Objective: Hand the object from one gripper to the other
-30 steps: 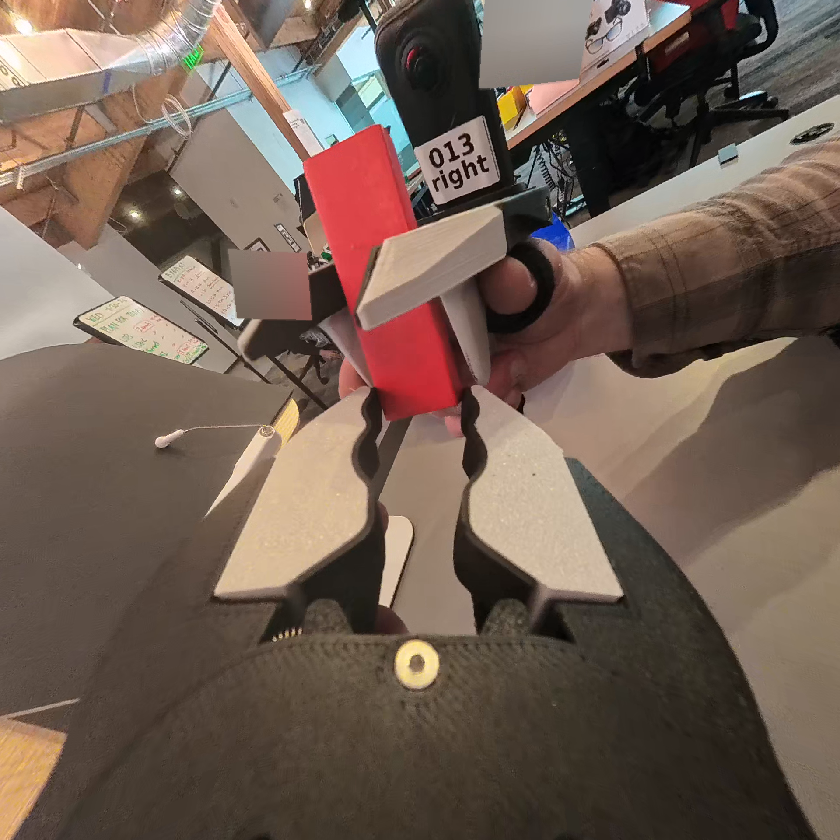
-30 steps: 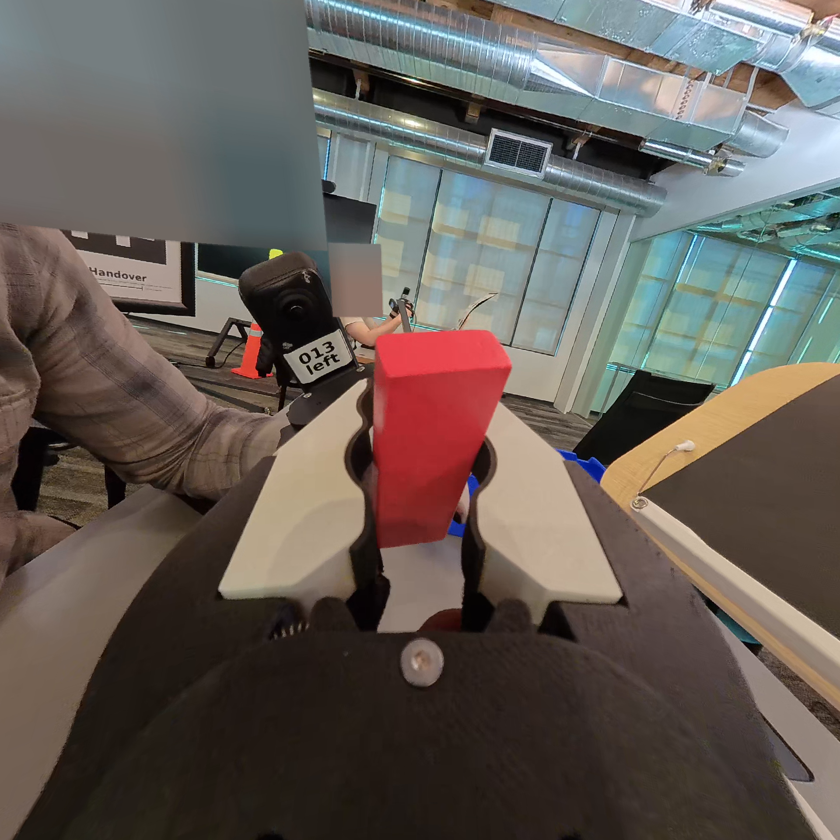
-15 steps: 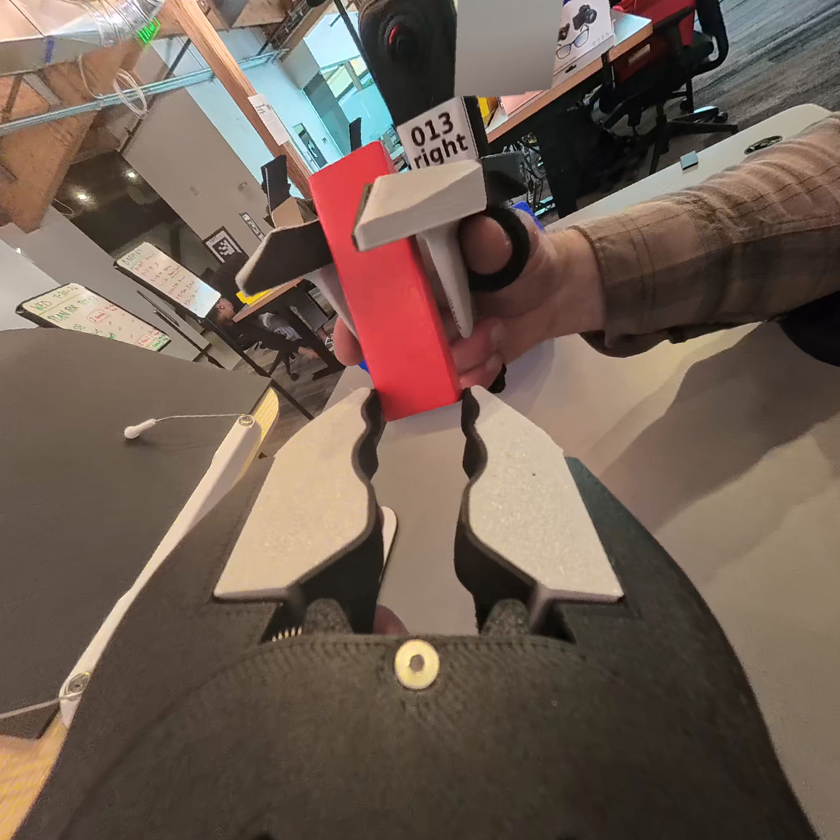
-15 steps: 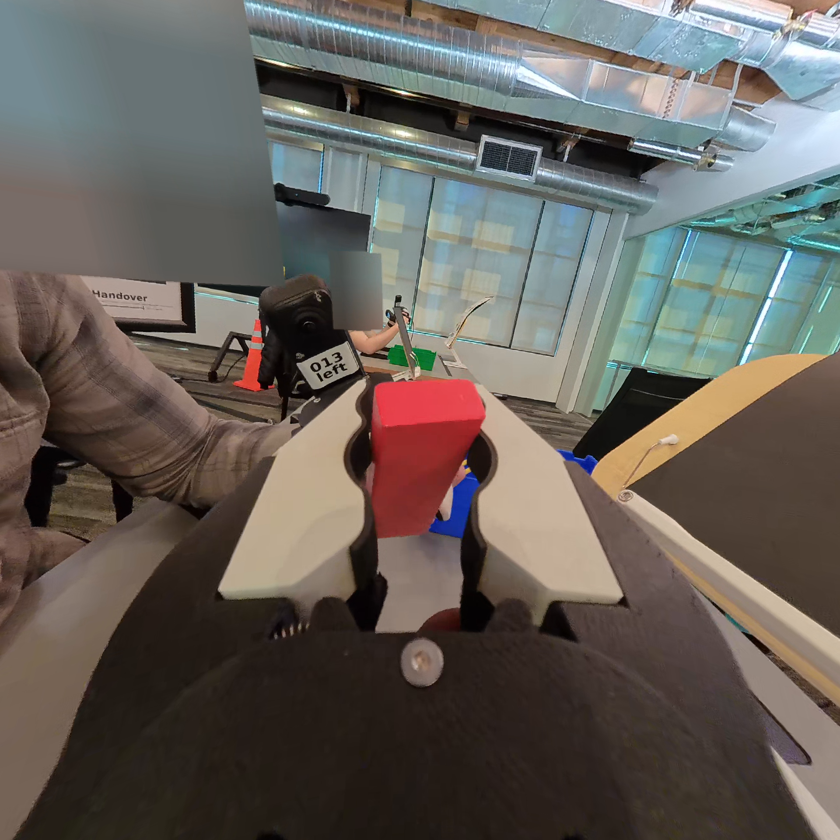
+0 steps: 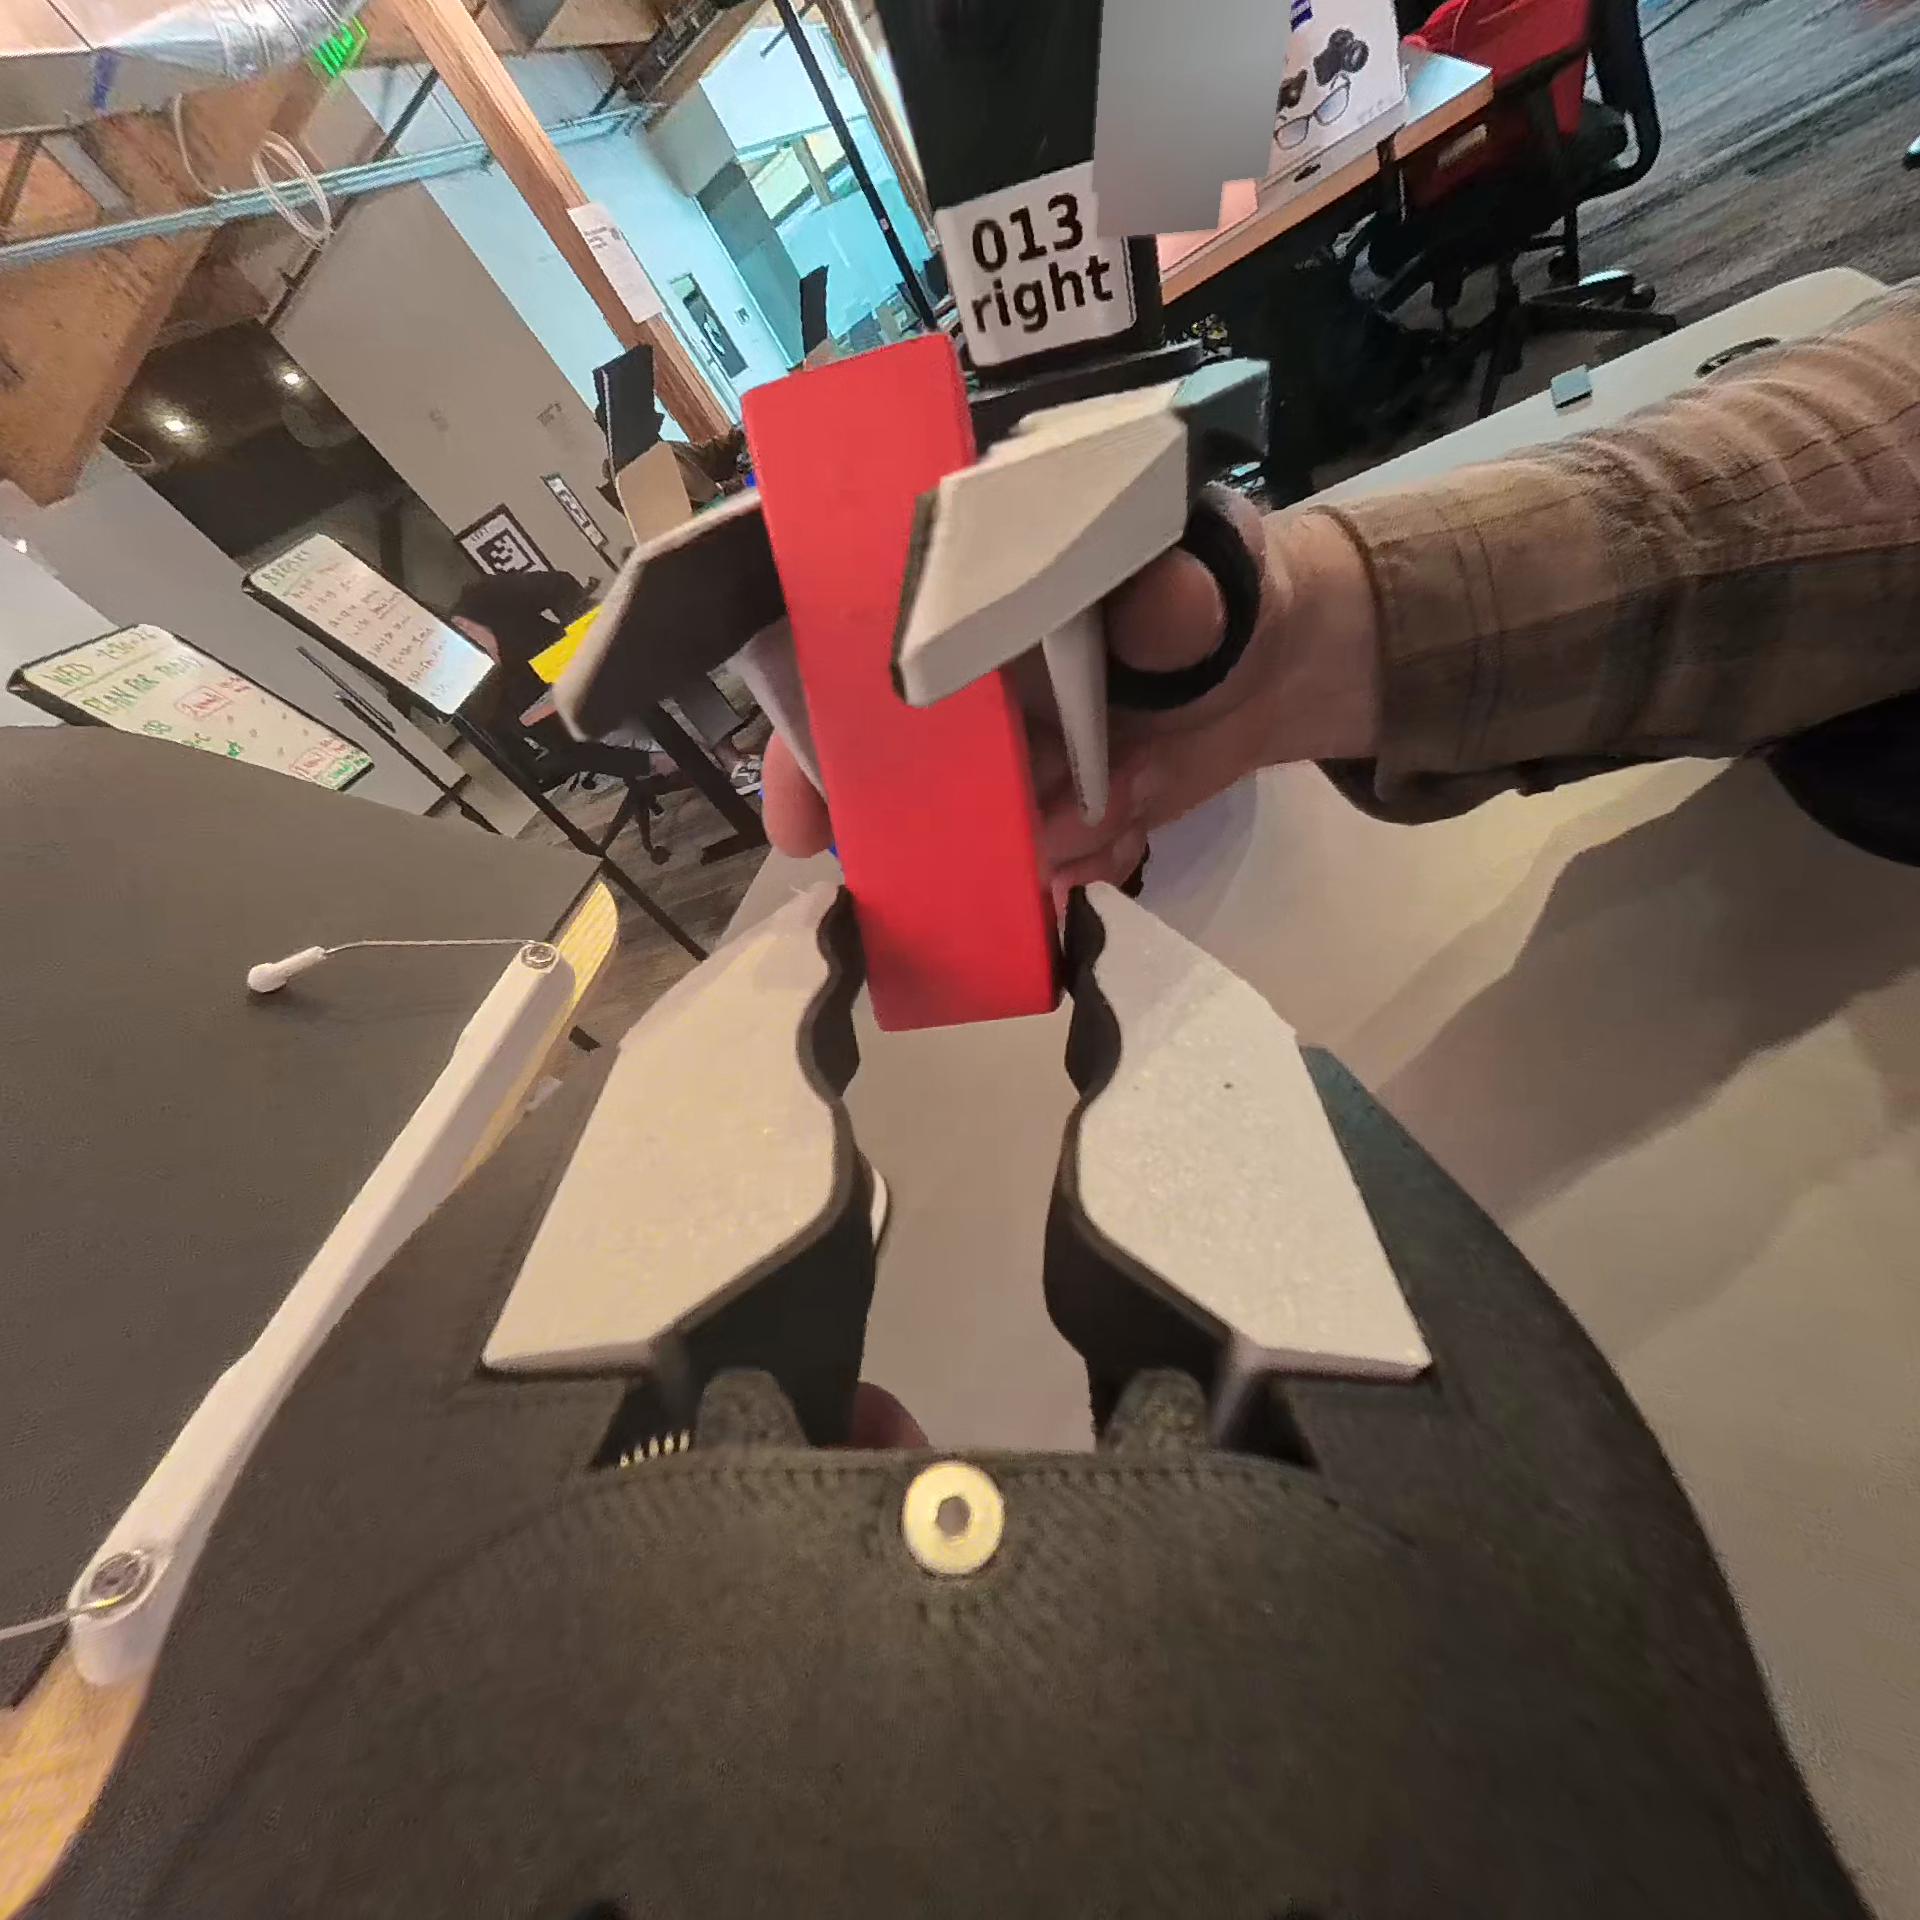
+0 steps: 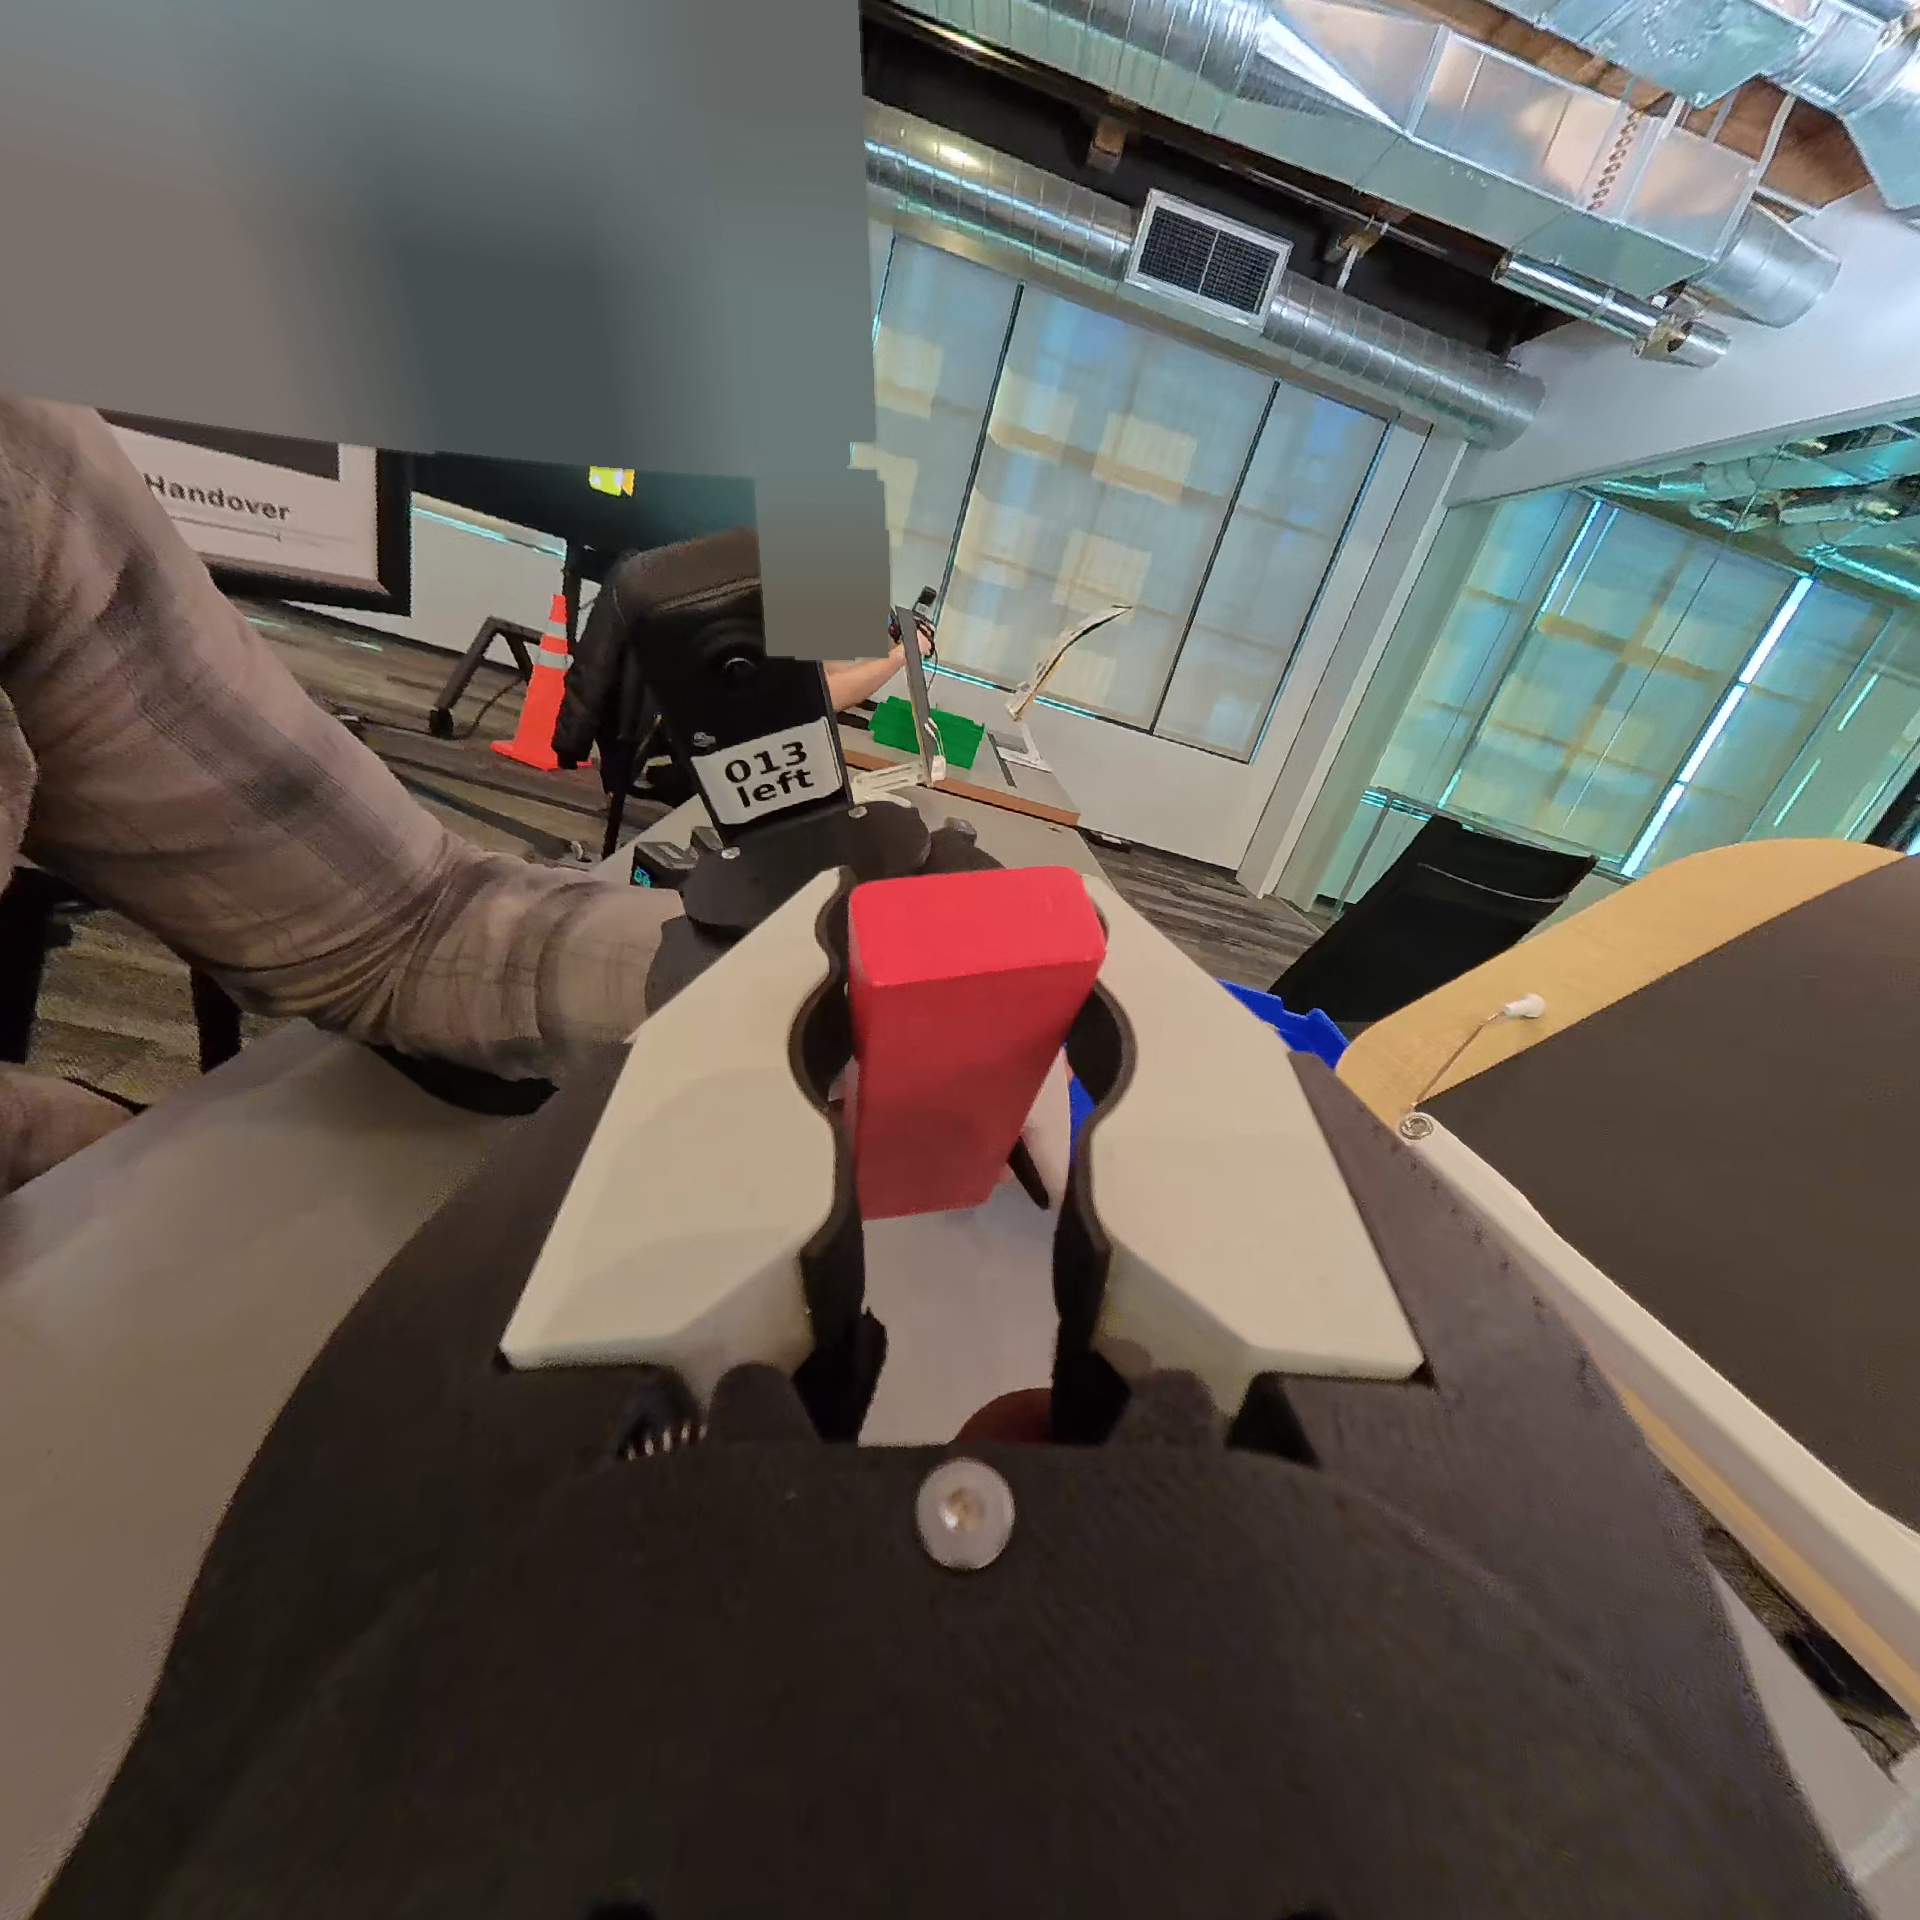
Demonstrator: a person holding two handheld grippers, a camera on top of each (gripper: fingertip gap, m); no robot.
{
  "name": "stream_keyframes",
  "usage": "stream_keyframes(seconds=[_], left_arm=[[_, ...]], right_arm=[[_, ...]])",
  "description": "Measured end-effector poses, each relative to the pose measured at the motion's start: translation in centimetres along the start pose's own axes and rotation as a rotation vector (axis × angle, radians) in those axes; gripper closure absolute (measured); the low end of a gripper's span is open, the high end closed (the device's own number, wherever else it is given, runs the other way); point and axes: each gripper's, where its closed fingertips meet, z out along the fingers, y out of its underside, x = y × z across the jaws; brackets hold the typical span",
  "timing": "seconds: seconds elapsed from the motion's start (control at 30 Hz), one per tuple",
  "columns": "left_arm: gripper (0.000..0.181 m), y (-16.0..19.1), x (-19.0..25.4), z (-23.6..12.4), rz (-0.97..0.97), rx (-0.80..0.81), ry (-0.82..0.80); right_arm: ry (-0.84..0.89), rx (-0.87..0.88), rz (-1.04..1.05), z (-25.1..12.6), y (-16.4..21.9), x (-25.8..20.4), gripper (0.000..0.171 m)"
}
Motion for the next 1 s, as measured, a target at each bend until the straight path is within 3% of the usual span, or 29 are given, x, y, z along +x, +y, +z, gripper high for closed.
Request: stream_keyframes(seconds=[0.1,0.17,0.3,0.47,0.8,1.0], left_arm=[[0.144,0.6,-0.6,0.0,0.041,-0.047,-0.040],[0.145,1.6,-1.4,0.0,0.081,-0.118,-0.085],[0.145,3.7,-2.3,-0.3,0.180,-0.260,-0.120],[0.145,5.8,-2.4,-0.7,0.272,-0.385,-0.103],[0.145,7.1,-1.7,-0.8,0.326,-0.449,-0.050],[0.146,7.1,-1.4,-0.9,0.345,-0.457,-0.027]], right_arm=[[0.034,-0.019,-0.011,-0.1,0.3,0.6,0.132],[0.058,-0.051,-0.015,-0.4,0.8,1.3,0.118],[0.124,-0.231,-0.128,-1.4,3.6,2.8,0.116],[0.117,-0.439,-0.254,-2.3,7.3,3.0,0.123],[0.075,-0.559,-0.338,-2.6,8.9,2.2,0.124],[0.028,-0.642,-0.398,-2.9,9.6,1.4,0.136]])
